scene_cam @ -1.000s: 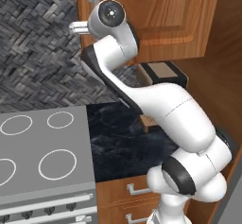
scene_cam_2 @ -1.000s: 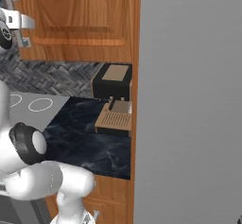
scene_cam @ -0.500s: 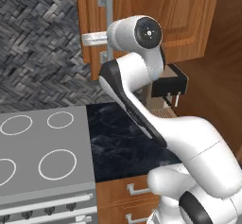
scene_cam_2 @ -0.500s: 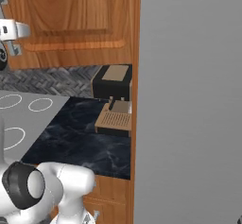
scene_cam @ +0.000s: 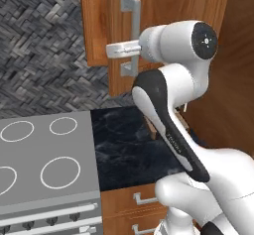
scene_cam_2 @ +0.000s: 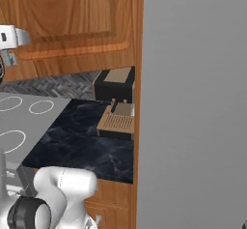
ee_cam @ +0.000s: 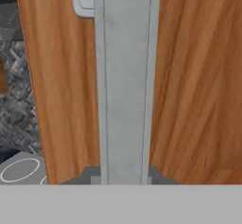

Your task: Open the cabinet and move the ladle to the pot. Then close the cabinet.

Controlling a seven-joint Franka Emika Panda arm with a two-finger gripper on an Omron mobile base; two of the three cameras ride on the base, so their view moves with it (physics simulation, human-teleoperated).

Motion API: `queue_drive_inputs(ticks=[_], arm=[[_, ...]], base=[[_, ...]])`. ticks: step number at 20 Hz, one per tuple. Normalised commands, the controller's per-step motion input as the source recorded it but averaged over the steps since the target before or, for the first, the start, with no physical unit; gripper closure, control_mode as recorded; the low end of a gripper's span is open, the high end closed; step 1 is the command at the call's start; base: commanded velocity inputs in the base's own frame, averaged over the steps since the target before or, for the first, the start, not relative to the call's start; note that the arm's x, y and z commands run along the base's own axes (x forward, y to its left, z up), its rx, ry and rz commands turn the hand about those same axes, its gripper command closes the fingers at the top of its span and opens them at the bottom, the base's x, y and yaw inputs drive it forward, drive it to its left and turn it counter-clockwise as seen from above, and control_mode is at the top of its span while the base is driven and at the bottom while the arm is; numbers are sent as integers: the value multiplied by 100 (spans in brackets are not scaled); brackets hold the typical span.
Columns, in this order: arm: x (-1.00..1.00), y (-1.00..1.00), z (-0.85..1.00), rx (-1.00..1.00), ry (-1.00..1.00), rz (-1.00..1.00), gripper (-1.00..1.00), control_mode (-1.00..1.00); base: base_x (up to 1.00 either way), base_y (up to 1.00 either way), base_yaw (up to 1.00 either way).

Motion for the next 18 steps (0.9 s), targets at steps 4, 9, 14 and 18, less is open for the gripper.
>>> queue_drive_inputs(ticks=[4,9,14,18], arm=[[-76,-30,0,0,4,7,100,-100],[-73,-33,0,0,1,10,100,-100],[-35,-16,0,0,0,22,-100,-100],[-31,-16,0,0,0,27,-100,-100]], base=[[0,0,0],[0,0,0],[0,0,0],[0,0,0]])
